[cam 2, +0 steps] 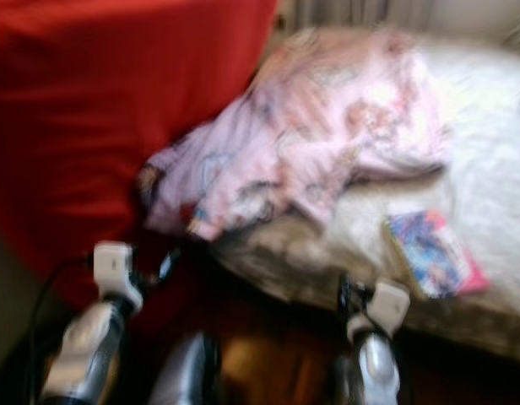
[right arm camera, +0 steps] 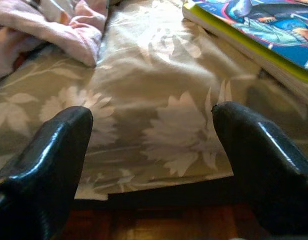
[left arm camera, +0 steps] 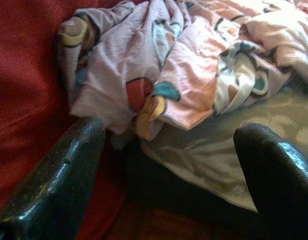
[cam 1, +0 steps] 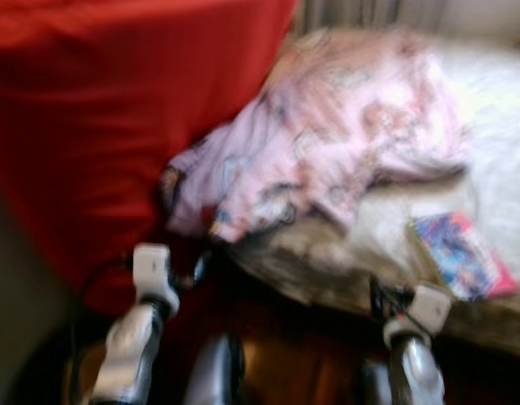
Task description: Clean up the room
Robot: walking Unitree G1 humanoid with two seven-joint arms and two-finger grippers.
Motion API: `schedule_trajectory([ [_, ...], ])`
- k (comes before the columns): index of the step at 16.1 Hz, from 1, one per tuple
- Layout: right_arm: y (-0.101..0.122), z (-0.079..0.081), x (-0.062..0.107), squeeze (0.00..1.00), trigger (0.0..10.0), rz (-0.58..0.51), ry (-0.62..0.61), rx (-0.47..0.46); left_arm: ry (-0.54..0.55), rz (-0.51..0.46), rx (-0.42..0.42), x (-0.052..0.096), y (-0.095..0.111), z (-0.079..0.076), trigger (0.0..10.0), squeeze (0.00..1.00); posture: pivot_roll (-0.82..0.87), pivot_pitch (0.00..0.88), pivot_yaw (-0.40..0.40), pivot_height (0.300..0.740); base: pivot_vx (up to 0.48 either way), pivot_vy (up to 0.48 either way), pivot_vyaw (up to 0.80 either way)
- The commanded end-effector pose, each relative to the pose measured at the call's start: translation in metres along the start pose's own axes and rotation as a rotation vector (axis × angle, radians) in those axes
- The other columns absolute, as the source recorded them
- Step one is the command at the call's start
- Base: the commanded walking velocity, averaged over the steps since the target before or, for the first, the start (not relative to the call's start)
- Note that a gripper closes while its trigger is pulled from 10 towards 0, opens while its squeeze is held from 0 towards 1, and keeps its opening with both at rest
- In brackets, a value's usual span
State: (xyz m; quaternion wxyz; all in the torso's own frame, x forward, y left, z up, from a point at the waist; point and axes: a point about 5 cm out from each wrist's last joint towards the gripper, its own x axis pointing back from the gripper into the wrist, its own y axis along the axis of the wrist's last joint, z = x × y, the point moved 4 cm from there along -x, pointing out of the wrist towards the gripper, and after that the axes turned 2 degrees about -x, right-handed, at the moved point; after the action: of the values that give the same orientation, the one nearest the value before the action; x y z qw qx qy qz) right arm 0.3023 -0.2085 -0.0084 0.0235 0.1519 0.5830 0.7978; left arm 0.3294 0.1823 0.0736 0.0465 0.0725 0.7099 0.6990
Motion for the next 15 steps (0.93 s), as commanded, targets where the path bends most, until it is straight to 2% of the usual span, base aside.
schedule_trajectory([
  [1, -0.0006, 0.0021, -0.0001, 0.0, 10.0, 0.0, -0.004, -0.016, 0.005, -0.001, -0.045, 0.0005, 0.0018, 0.0044, 10.0, 0.0, 0.13, 0.089, 0.068, 0.586, 0.292, -0.379, 0.0],
  [4, -0.0002, 0.0007, -0.0006, 0.0, 10.0, 0.0, -0.009, -0.02, 0.012, -0.004, -0.041, -0.0001, 0.0029, 0.0062, 10.0, 0.0, 0.13, 0.088, 0.068, 0.586, 0.295, -0.375, 0.0],
  [10, 0.0025, -0.0032, -0.0016, 0.0, 10.0, -0.007, -0.021, -0.022, 0.023, -0.006, -0.036, -0.0005, 0.0033, 0.0082, 10.0, 0.0, 0.13, 0.085, 0.067, 0.586, 0.0, 0.0, 0.0],
  [15, 0.0073, 0.0012, -0.0049, 0.0, 10.0, -0.022, -0.006, -0.018, 0.016, -0.012, -0.025, -0.0013, 0.0035, 0.0063, 10.0, 0.0, 0.12, 0.066, 0.065, 0.586, 0.345, 0.0, 0.0],
])
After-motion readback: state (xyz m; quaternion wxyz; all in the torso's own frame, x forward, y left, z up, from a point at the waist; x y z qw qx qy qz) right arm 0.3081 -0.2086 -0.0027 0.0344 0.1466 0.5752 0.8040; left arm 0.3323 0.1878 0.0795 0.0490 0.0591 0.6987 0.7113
